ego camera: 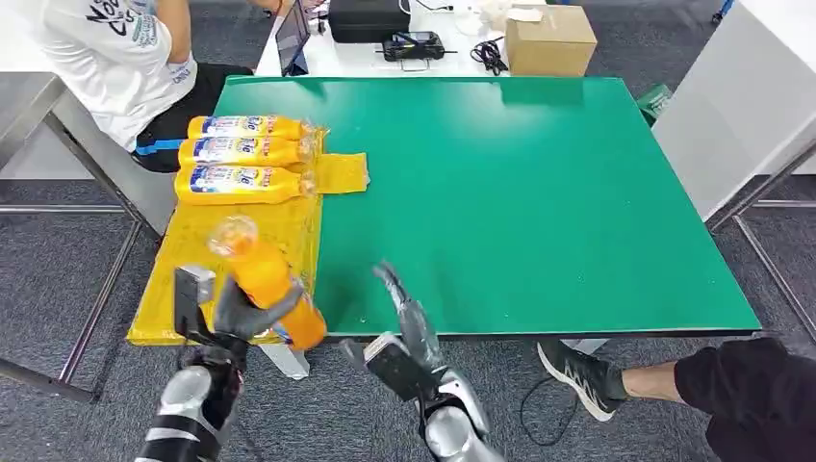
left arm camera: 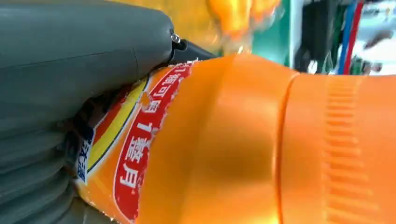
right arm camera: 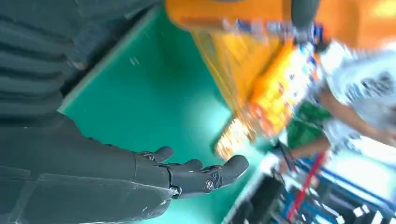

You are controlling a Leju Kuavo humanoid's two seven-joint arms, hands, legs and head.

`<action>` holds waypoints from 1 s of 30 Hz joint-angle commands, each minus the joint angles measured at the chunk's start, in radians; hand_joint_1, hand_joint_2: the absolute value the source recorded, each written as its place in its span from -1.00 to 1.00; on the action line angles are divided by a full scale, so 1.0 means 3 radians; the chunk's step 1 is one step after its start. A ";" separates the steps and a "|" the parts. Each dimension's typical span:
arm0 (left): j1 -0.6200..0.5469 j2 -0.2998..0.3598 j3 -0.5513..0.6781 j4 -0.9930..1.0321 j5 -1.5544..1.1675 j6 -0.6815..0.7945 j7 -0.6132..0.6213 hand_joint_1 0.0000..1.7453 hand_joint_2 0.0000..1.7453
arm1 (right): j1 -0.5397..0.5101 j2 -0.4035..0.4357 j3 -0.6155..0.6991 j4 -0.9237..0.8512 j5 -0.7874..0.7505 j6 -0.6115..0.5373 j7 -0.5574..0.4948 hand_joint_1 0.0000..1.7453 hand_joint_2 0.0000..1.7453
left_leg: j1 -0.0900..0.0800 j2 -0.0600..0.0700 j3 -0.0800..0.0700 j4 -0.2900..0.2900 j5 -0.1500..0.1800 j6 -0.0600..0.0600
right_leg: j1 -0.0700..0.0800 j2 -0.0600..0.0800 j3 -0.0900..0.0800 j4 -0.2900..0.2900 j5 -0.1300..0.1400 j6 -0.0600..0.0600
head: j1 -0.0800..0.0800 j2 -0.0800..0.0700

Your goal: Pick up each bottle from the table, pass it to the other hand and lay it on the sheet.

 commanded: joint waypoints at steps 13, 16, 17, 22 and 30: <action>-0.0826 -0.0251 0.0595 -0.0251 -0.1360 0.0773 0.0150 1.00 1.00 | 0.0198 -0.0046 -0.0304 -0.1351 -0.0650 -0.0186 -0.0378 -1.00 -1.00 | 0.0004 -0.0010 -0.0001 0.0005 -0.0001 -0.0002 | 0.0004 -0.0008 0.0004 0.0003 -0.0004 -0.0007 | 0.0001 0.0000; -0.0810 -0.0255 0.0603 -0.0238 -0.1356 0.0774 0.0147 1.00 1.00 | 0.0194 -0.0045 -0.0302 -0.1331 -0.0654 -0.0185 -0.0380 -1.00 -1.00 | 0.0003 -0.0006 0.0015 0.0003 -0.0006 -0.0004 | 0.0004 -0.0006 0.0019 0.0001 -0.0008 -0.0010 | 0.0000 0.0000; -0.0804 -0.0254 0.0605 -0.0234 -0.1356 0.0774 0.0147 1.00 1.00 | 0.0196 -0.0044 -0.0301 -0.1329 -0.0654 -0.0185 -0.0381 -1.00 -1.00 | 0.0002 -0.0003 0.0002 0.0000 0.0000 -0.0002 | 0.0003 -0.0002 0.0005 -0.0001 -0.0001 -0.0006 | 0.0001 0.0000; -0.0910 -0.0184 0.0438 -0.0123 -0.1991 0.1004 0.0176 1.00 1.00 | 0.0145 -0.0047 -0.0307 -0.1257 -0.0718 -0.0144 -0.0392 -1.00 -1.00 | 0.0003 -0.0005 0.0006 0.0001 -0.0001 -0.0003 | 0.0004 -0.0005 0.0009 -0.0001 -0.0003 -0.0007 | 0.0000 0.0000; -0.1420 0.0248 -0.0279 0.1108 -0.4271 0.1327 0.0660 1.00 1.00 | 0.0112 -0.0066 -0.0301 -0.1332 -0.0827 0.0026 -0.0405 -1.00 -1.00 | 0.0000 -0.0010 0.0005 -0.0003 0.0003 -0.0002 | 0.0000 -0.0009 0.0008 -0.0001 -0.0001 -0.0006 | 0.0000 0.0000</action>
